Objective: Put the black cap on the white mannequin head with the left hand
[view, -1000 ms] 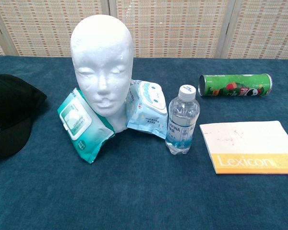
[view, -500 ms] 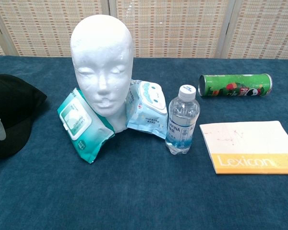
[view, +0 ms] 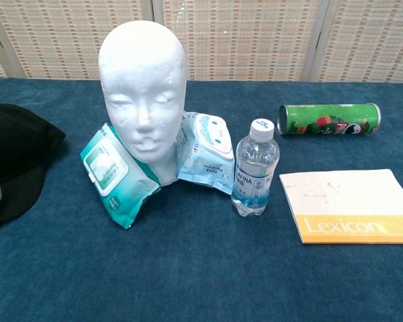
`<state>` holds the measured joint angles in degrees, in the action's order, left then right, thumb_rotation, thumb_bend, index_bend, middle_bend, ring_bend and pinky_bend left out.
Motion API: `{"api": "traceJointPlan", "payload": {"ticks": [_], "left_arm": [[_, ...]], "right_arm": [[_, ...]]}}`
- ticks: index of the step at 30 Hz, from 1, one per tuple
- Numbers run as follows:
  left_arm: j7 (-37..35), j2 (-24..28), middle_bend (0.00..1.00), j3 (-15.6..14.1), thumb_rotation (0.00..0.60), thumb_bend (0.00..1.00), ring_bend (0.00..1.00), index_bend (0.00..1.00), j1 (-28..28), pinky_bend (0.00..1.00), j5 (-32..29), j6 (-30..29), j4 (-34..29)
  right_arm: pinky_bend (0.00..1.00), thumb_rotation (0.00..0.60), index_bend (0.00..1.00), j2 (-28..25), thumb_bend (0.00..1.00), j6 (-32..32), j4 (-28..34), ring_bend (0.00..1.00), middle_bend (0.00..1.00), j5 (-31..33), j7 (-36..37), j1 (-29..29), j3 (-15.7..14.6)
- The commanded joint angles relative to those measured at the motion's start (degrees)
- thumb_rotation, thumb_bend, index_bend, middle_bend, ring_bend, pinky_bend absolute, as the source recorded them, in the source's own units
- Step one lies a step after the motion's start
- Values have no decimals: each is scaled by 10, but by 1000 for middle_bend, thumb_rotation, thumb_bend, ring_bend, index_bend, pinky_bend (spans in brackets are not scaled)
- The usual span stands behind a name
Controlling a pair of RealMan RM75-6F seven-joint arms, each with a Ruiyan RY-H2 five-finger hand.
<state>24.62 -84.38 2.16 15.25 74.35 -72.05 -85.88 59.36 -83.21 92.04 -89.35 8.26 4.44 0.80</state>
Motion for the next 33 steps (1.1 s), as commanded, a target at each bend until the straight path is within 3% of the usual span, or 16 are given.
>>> {"api": "traceJointPlan", "payload": {"ticks": [1,18,33], "left_arm": [[5,-5,639,0,600,68,341,455,0,469,-1,-2,6],[15,-32,655,7,600,67,352,468,2,468,-18,-1,48],[-5,-71,677,20,600,69,382,507,-4,472,-7,-35,110]], "right_arm": [[337,600,129,0,0,-1,-1,79,179,-1,1,0,0],[337,600,129,0,0,0,-1,79,179,-1,1,0,0],[337,600,129,0,0,0,1,79,179,-1,-1,0,0]]}}
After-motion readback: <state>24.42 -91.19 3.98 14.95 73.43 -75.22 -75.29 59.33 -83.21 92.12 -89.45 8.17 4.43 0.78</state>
